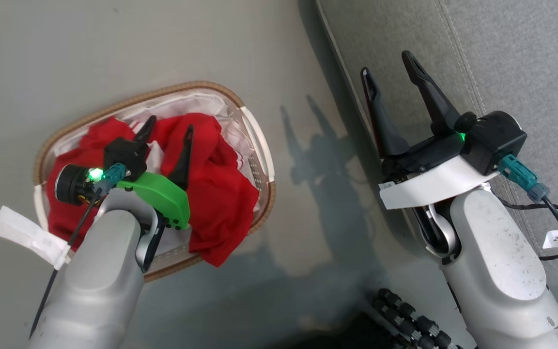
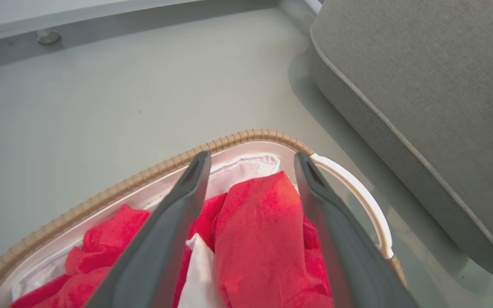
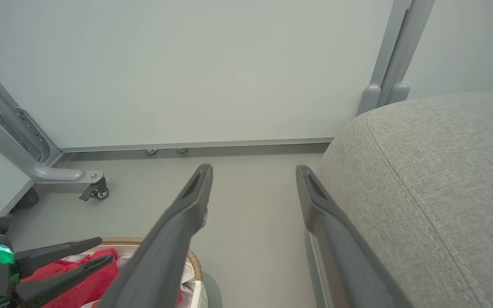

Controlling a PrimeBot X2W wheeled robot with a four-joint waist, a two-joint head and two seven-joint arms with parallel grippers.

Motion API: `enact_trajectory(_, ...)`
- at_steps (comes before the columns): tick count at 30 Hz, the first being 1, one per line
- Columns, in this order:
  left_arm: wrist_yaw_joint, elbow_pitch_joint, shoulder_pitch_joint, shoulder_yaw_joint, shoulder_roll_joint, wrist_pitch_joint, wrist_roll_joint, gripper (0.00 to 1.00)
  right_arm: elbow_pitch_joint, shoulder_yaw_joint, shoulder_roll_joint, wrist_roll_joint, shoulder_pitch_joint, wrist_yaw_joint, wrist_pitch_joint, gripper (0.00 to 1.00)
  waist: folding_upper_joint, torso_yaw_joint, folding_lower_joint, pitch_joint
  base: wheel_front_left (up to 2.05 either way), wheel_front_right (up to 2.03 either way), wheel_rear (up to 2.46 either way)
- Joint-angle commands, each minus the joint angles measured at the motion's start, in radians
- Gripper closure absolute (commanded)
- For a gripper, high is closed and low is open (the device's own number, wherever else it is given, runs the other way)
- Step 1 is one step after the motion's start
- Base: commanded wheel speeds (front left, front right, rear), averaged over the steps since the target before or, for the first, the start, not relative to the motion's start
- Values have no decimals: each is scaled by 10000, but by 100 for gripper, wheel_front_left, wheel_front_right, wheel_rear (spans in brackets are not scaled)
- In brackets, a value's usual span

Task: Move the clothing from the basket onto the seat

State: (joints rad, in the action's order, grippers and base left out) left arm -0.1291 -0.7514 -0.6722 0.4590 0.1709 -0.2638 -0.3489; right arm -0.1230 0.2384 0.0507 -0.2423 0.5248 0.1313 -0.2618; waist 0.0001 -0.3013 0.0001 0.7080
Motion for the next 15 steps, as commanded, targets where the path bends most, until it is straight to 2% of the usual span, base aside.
enact_trajectory(1,-26,-236,-358,229,124,-13,-263,0,79,83,8,-94,126,-10,-48,0,-1,-600,-1,714,0,0,0)
enact_trajectory(6,-25,-1254,-948,1282,213,-3,-1366,0,150,327,12,-295,179,-10,-48,0,-1,-769,-1,1064,0,0,0)
enact_trajectory(15,-16,-2789,-1903,2873,310,890,-2921,0,90,670,15,-423,197,-10,-48,0,-1,-876,-1,1350,0,0,0)
